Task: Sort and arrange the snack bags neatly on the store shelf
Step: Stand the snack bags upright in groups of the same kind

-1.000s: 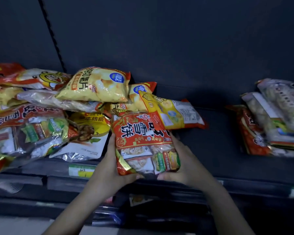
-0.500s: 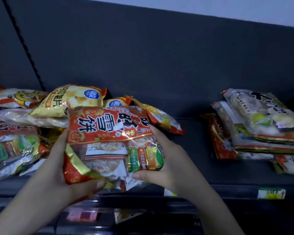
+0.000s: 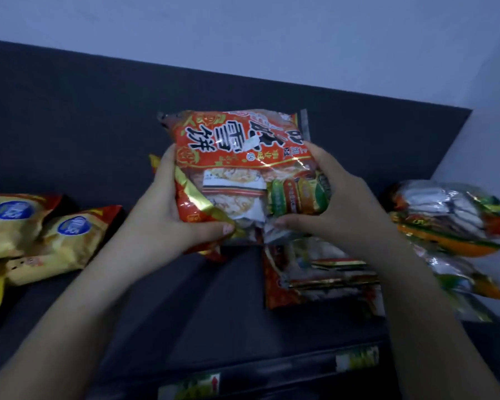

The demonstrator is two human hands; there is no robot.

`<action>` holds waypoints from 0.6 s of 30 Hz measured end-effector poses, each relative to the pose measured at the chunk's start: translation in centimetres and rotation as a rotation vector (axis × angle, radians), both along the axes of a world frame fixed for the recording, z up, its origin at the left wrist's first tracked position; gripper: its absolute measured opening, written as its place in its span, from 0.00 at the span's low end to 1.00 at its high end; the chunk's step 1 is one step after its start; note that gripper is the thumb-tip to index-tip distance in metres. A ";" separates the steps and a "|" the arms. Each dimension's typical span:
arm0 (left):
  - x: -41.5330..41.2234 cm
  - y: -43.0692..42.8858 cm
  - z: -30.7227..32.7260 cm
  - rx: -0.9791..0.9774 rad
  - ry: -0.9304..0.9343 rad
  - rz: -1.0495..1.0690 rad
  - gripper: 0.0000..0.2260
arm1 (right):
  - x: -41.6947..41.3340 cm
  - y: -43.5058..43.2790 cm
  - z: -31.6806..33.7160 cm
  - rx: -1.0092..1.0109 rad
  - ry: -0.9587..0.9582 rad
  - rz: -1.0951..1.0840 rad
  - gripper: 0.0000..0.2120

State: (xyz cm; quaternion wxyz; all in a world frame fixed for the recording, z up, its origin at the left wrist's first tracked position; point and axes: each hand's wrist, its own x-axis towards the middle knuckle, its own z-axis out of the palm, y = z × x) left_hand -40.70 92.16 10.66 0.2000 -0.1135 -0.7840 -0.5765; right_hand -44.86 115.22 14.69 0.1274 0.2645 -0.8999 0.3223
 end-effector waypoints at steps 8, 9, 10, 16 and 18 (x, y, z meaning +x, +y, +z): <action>-12.7 13.0 -1.1 -0.181 -0.074 -0.154 0.60 | -9.3 12.7 -1.5 0.081 -0.045 -0.238 0.46; -13.7 14.1 -2.0 -0.269 -0.107 -0.150 0.61 | -10.6 13.6 -2.5 0.156 -0.068 -0.269 0.45; -14.5 15.0 -2.9 -0.342 -0.151 -0.148 0.61 | -11.7 14.2 -3.5 0.224 -0.103 -0.271 0.46; -16.5 15.9 -5.6 -0.408 -0.241 -0.146 0.54 | -15.0 15.8 -7.5 0.189 -0.316 -0.222 0.57; -16.7 15.9 -5.4 -0.420 -0.256 -0.158 0.54 | -15.3 16.0 -7.6 0.219 -0.319 -0.238 0.57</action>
